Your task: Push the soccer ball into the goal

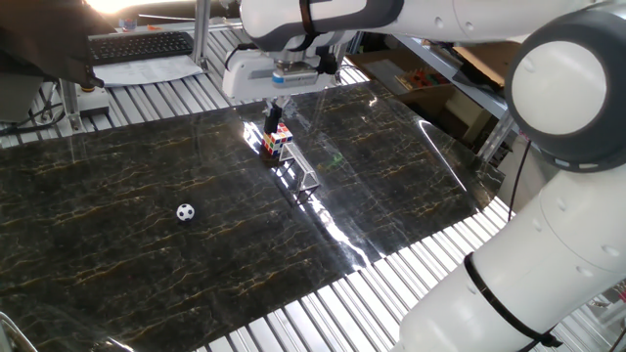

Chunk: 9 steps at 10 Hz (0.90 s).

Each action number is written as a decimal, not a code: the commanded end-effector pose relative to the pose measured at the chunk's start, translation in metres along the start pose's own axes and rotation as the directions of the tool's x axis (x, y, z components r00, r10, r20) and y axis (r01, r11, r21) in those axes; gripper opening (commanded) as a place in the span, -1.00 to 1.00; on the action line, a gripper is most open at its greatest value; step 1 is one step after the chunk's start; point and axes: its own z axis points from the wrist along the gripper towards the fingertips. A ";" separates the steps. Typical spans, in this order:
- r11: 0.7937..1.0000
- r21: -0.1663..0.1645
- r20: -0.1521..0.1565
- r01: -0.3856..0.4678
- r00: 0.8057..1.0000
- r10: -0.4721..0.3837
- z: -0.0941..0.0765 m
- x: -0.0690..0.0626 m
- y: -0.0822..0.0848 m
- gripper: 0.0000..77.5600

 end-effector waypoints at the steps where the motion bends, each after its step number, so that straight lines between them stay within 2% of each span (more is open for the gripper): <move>1: 1.000 -0.019 0.021 -0.016 1.000 0.017 0.020 -0.004 0.008 -1.00; 5: 0.998 -0.016 0.022 -0.054 0.998 0.055 0.019 0.004 0.026 -1.00; 9: 0.998 -0.012 0.025 -0.065 0.998 0.065 0.024 0.004 0.030 -1.00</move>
